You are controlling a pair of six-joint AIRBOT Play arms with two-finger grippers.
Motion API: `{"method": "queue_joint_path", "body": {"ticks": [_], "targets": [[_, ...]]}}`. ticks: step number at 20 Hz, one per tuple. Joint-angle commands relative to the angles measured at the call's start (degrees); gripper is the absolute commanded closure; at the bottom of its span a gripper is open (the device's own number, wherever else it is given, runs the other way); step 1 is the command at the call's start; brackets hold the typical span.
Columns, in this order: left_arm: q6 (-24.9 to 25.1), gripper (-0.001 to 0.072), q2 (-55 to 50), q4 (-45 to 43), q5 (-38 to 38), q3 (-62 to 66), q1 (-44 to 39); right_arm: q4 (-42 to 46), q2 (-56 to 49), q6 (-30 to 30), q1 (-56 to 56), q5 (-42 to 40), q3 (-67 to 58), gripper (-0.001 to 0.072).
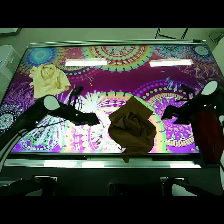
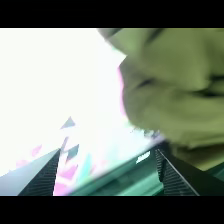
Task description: Fold the clothes and pants, and hang the long-sleeved shirts on hangers.
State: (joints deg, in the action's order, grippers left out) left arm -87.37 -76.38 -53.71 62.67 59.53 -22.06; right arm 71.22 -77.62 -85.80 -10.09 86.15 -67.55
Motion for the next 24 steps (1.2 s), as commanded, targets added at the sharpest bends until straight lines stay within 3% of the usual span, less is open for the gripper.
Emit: {"method": "queue_joint_path", "body": {"ticks": [1,6,9,10,11,12,13,14,19,24], "targets": [[6.16,-0.0013,-1.36,14.21,-8.98,-11.61,-0.87,-7.63,-0.79,5.33,0.04,-3.82,7.63,0.0006],[14.43,-0.0012,-8.98,32.61,-20.9,-14.43,-9.16,-10.03,-0.9,5.55,0.04,-8.46,12.37,0.0016],[15.63,0.0003,-11.56,38.86,-25.55,-14.43,-12.5,-11.26,-1.79,5.53,0.07,-8.63,13.97,0.0035],[15.61,0.0145,-11.82,39.43,-26.8,-14.43,-13.35,-11.85,-2.25,5.51,0.07,-8.74,14.88,0.0039],[15.39,0.028,-11.85,40.06,-28.11,-14.43,-13.94,-12.24,-2.69,5.53,0.07,-9.29,15.85,0.0116],[15.41,0.0423,-11.85,41.79,-29.59,-14.43,-14.43,-12.09,-2.84,5.51,0.04,-10.27,16.44,0.0326],[15.47,0.0629,-11.82,43.85,-30.88,-14.4,-14.56,-12.22,-2.84,5.51,0.04,-10.78,16.39,0.0535],[16.79,0.0682,-11.65,44.54,-31.41,-13.86,-14.32,-12.28,-2.78,5.51,0.04,-10.38,15.72,0.0675],[34.77,0.0685,-0.5,43.69,-29.64,-2.86,-6.58,-12.0,3.39,7.48,0.0,-9.97,-3.63,0.0676],[36.61,0.0684,17.57,43.67,-23.93,16.41,9.35,-12.33,12.07,7.8,0.0,-13.94,-37.09,0.0676]]}}
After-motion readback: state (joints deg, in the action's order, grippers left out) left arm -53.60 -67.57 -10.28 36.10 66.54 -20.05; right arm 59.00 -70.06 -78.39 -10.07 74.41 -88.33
